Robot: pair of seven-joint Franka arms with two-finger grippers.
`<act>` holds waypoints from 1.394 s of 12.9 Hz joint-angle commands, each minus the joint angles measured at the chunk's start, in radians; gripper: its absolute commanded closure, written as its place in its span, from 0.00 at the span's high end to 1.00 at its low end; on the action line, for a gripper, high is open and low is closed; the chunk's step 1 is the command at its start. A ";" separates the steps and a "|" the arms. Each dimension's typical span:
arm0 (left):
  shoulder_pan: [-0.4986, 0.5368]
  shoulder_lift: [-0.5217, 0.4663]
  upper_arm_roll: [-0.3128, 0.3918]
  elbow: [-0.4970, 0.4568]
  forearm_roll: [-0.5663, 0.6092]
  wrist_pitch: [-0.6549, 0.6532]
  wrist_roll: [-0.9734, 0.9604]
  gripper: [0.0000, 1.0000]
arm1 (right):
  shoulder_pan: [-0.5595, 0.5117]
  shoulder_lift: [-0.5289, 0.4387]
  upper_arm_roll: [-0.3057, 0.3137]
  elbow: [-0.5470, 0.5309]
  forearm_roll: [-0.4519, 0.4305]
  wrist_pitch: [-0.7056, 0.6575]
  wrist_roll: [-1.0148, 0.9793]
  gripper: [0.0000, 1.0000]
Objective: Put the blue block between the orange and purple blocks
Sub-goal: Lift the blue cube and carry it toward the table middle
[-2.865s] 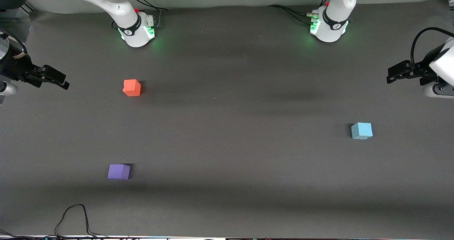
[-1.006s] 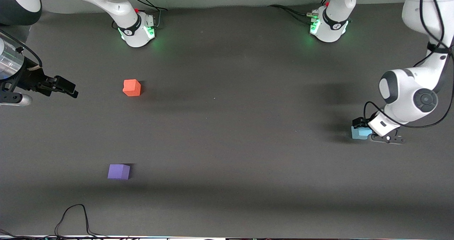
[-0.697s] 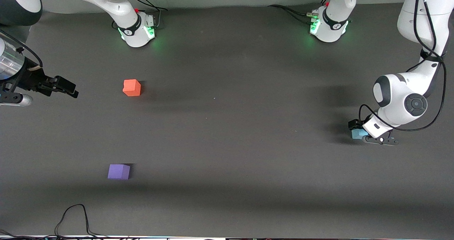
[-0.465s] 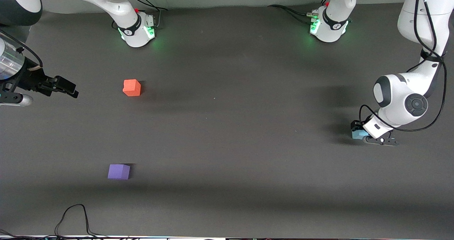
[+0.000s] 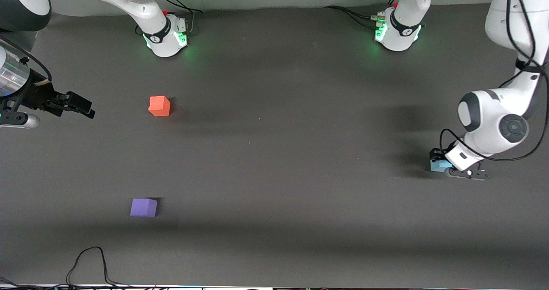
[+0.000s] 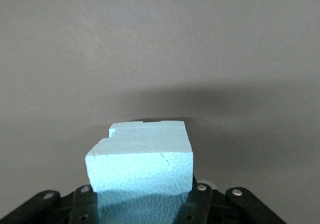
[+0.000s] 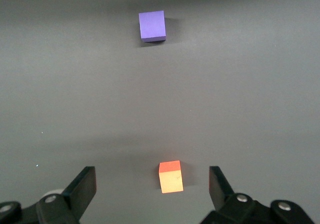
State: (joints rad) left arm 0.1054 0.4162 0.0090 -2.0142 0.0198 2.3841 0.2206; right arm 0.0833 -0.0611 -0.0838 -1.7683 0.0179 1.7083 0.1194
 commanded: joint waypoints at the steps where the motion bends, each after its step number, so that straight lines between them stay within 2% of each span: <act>1: -0.009 -0.091 -0.003 0.153 0.008 -0.280 -0.001 0.45 | 0.009 -0.016 -0.005 -0.016 -0.009 0.007 -0.010 1.00; 2: -0.019 -0.103 -0.010 0.229 0.008 -0.384 -0.026 0.45 | 0.009 -0.016 -0.005 -0.016 -0.007 0.005 -0.010 1.00; 4: -0.109 -0.097 -0.010 0.381 0.008 -0.575 -0.140 0.45 | 0.007 -0.017 -0.007 -0.016 -0.007 0.007 -0.010 1.00; 7: -0.307 -0.088 -0.018 0.495 -0.007 -0.677 -0.422 0.45 | 0.007 -0.022 -0.013 -0.016 -0.007 0.002 -0.010 1.00; 10: -0.530 -0.005 -0.038 0.580 -0.006 -0.661 -0.787 0.45 | 0.007 -0.019 -0.013 -0.016 -0.007 0.007 -0.010 1.00; 12: -0.672 0.086 -0.050 0.687 -0.008 -0.658 -0.961 0.45 | 0.007 -0.014 -0.014 -0.016 -0.007 0.010 -0.010 1.00; 14: -0.781 0.195 -0.053 0.782 -0.015 -0.601 -1.055 0.45 | 0.009 -0.009 -0.013 -0.016 -0.007 0.011 -0.009 1.00; 15: -0.827 0.257 -0.066 0.811 -0.018 -0.529 -1.104 0.45 | 0.009 -0.006 -0.013 -0.016 -0.007 0.011 -0.007 1.00; 18: -0.927 0.390 -0.084 0.818 -0.018 -0.363 -1.144 0.45 | 0.009 -0.005 -0.013 -0.016 -0.007 0.014 -0.004 1.00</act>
State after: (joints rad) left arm -0.7755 0.7028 -0.0816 -1.2688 0.0073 1.9755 -0.9001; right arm 0.0837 -0.0610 -0.0907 -1.7742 0.0179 1.7086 0.1192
